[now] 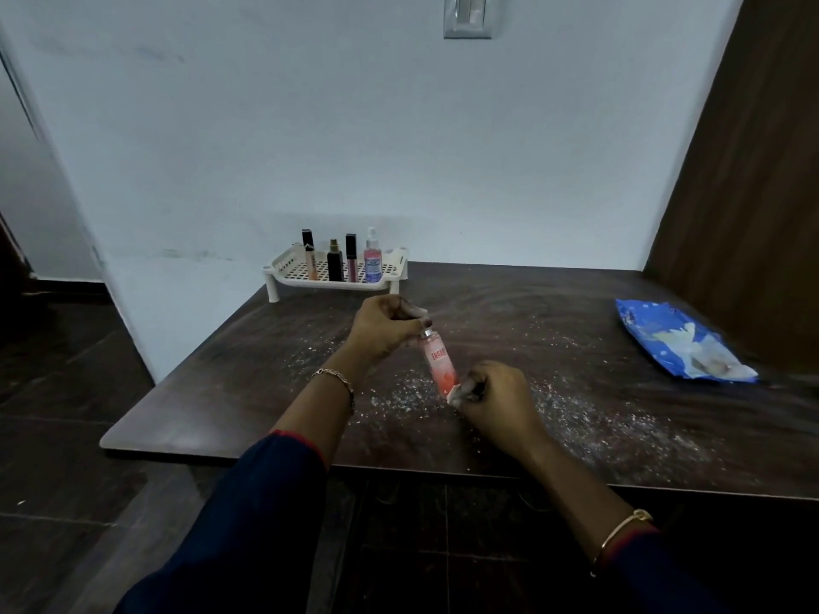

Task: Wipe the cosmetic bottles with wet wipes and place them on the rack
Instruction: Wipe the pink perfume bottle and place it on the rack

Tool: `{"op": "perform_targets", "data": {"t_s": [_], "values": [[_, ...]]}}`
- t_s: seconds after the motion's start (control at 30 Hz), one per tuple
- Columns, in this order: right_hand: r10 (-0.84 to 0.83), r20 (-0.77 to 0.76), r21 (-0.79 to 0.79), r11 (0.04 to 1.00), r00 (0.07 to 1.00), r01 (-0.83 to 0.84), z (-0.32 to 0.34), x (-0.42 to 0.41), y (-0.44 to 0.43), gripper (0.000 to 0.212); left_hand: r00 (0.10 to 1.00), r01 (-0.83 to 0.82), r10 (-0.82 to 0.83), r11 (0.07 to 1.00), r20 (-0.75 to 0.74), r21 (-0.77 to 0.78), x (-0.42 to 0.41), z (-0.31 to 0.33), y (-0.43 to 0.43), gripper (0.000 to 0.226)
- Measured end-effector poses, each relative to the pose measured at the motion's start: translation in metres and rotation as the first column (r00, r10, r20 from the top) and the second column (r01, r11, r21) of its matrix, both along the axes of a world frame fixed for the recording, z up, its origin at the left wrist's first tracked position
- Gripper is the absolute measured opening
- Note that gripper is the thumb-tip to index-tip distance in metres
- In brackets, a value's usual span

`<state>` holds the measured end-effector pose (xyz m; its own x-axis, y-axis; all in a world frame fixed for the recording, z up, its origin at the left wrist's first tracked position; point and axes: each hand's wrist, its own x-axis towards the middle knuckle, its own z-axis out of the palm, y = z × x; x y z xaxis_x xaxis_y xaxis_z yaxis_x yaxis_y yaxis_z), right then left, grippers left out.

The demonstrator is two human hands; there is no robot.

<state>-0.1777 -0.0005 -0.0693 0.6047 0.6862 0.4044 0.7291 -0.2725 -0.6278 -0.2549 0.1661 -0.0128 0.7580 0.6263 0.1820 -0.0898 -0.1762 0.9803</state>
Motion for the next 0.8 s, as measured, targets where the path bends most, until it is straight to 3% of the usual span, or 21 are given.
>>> {"op": "perform_targets", "data": {"t_s": [0.2, 0.43, 0.6, 0.7, 0.8], "values": [[0.018, -0.390, 0.231, 0.970, 0.921, 0.079, 0.031, 0.014, 0.011, 0.016, 1.000, 0.022, -0.022, 0.998, -0.003, 0.064, -0.002, 0.000, -0.002, 0.022], [0.054, -0.343, 0.254, 0.967, 0.938, 0.037, 0.035, 0.004, 0.029, 0.021, 0.999, 0.019, -0.019, 1.000, 0.043, 0.003, -0.001, -0.005, -0.013, 0.013], [0.003, -0.300, 0.157, 0.987, 0.954, 0.046, 0.010, 0.004, 0.017, 0.022, 0.999, -0.041, 0.043, 0.997, 0.019, -0.061, -0.001, -0.003, -0.013, 0.012], [-0.022, -0.245, 0.085, 0.995, 0.969, 0.044, -0.003, 0.007, 0.009, 0.015, 0.998, -0.062, 0.062, 0.997, 0.001, -0.038, 0.003, -0.002, -0.012, 0.019], [-0.032, -0.224, 0.081, 0.995, 0.974, 0.051, -0.006, 0.011, 0.004, 0.016, 0.995, -0.100, 0.101, 0.994, -0.024, 0.034, 0.014, -0.002, -0.014, 0.012]]}}
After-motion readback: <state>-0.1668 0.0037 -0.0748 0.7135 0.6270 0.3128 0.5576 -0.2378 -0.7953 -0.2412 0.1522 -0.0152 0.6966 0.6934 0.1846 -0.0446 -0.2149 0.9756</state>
